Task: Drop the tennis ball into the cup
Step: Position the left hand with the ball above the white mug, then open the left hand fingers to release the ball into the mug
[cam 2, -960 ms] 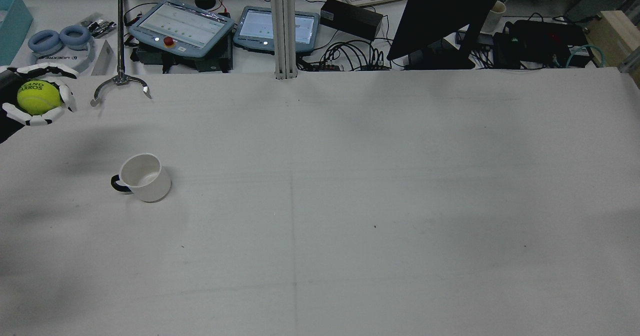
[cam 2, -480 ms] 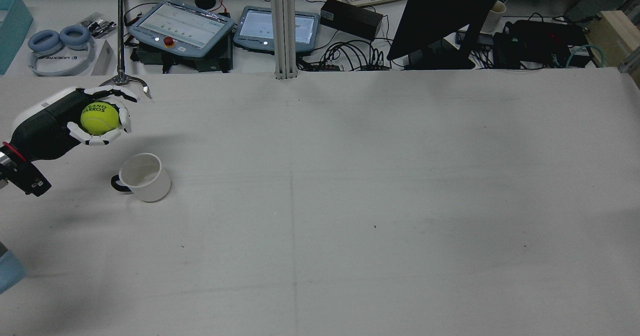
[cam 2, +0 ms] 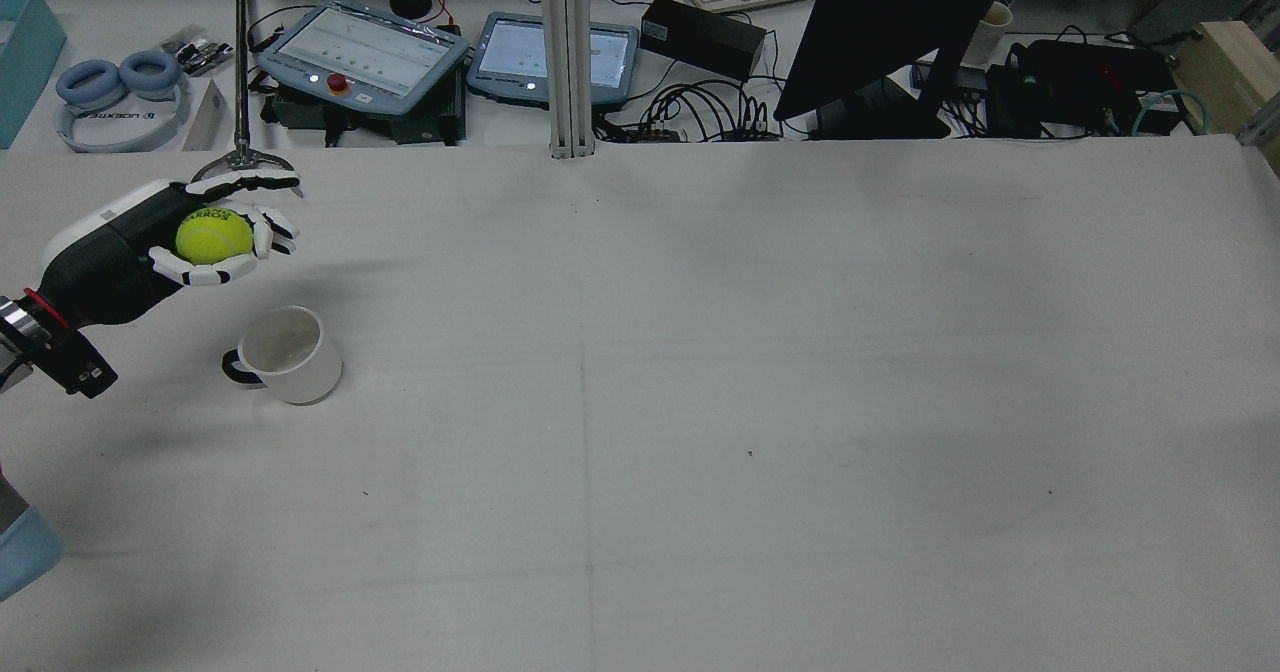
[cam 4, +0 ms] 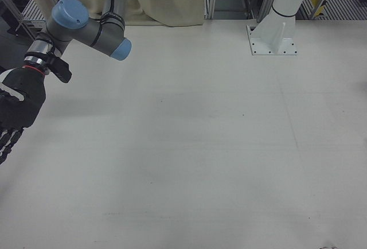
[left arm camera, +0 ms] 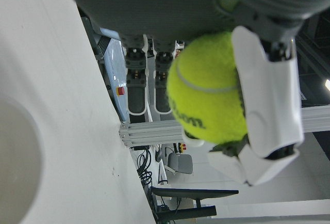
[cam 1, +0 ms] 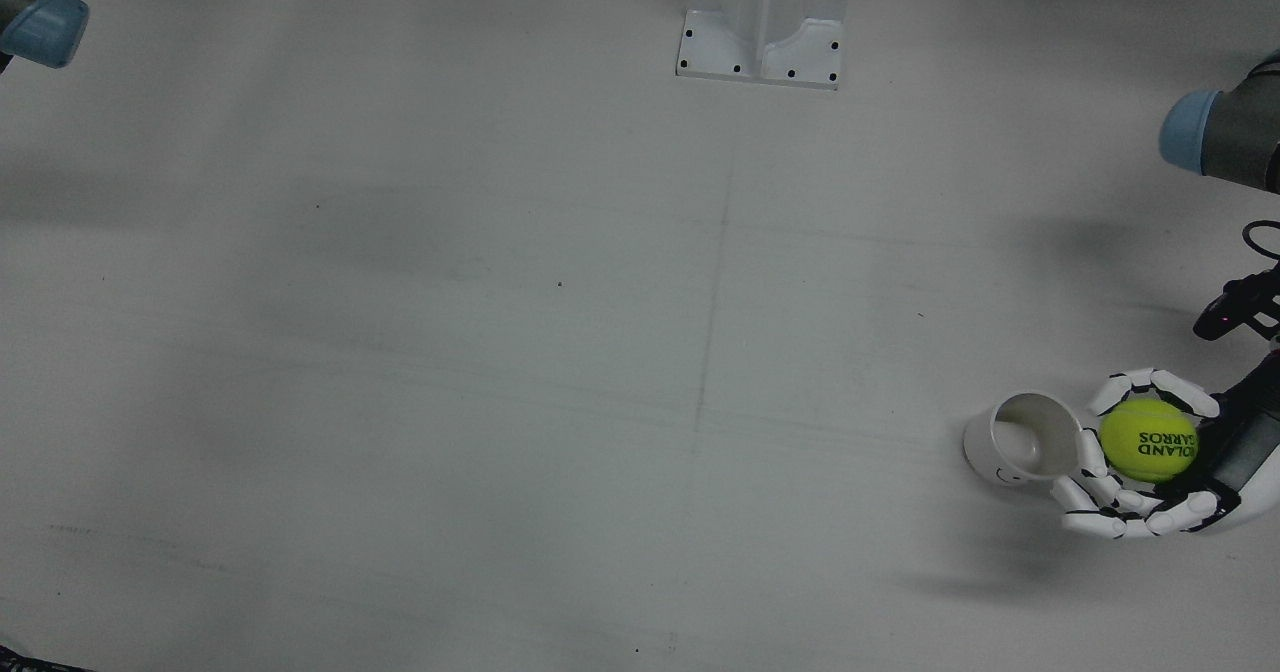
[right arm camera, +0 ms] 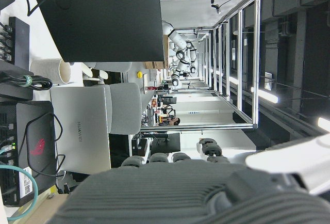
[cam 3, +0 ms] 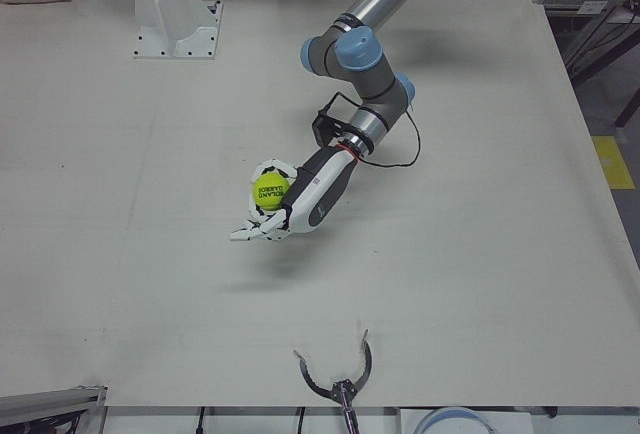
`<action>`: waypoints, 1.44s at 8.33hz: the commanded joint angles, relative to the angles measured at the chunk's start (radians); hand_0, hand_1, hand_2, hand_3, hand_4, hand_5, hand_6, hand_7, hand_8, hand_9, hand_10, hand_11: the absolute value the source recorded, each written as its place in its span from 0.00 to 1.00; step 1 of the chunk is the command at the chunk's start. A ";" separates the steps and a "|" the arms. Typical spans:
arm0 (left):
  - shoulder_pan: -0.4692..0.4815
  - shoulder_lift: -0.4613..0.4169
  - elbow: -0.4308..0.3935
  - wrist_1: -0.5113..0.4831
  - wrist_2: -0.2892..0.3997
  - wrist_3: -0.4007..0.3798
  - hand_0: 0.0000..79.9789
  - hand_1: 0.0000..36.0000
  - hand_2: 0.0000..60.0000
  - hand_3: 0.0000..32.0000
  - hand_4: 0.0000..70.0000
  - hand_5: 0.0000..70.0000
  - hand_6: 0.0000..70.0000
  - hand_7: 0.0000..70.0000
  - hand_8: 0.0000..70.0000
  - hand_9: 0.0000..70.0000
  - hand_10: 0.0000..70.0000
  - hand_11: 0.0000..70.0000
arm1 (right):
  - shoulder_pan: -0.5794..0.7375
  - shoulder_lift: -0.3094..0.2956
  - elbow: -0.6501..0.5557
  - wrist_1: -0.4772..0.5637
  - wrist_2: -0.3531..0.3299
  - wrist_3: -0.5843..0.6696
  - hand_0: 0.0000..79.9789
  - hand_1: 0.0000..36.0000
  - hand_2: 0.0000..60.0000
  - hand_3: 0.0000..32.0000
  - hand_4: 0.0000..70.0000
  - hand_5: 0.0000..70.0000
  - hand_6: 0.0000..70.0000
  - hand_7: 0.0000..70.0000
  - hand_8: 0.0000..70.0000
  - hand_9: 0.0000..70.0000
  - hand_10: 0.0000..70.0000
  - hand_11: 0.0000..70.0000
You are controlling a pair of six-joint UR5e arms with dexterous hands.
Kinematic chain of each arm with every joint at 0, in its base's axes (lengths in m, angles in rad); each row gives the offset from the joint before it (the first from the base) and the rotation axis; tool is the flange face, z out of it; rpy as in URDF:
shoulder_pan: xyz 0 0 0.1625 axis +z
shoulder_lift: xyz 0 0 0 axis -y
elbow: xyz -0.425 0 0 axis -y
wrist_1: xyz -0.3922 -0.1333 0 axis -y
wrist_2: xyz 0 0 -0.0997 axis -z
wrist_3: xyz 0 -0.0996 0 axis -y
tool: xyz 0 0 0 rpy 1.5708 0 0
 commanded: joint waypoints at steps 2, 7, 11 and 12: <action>0.039 0.004 0.004 -0.010 0.000 0.015 0.67 0.73 0.77 0.00 0.26 0.24 0.68 0.33 0.27 0.24 0.32 0.49 | 0.000 0.000 0.000 0.000 0.000 0.000 0.00 0.00 0.00 0.00 0.00 0.00 0.00 0.00 0.00 0.00 0.00 0.00; 0.039 0.006 0.004 -0.013 0.000 0.015 0.64 0.60 0.64 0.00 0.21 0.24 0.76 0.27 0.27 0.20 0.29 0.45 | 0.000 0.000 0.000 0.000 0.000 0.000 0.00 0.00 0.00 0.00 0.00 0.00 0.00 0.00 0.00 0.00 0.00 0.00; 0.039 0.016 0.005 -0.018 0.005 0.009 0.66 0.62 0.44 0.00 0.17 0.20 0.51 0.30 0.21 0.20 0.27 0.42 | 0.000 0.000 0.000 0.000 0.000 0.000 0.00 0.00 0.00 0.00 0.00 0.00 0.00 0.00 0.00 0.00 0.00 0.00; 0.034 0.015 -0.002 -0.018 0.006 -0.004 0.69 0.68 0.46 0.00 0.17 0.22 0.58 0.30 0.23 0.20 0.28 0.44 | 0.000 0.000 0.000 0.000 0.000 0.000 0.00 0.00 0.00 0.00 0.00 0.00 0.00 0.00 0.00 0.00 0.00 0.00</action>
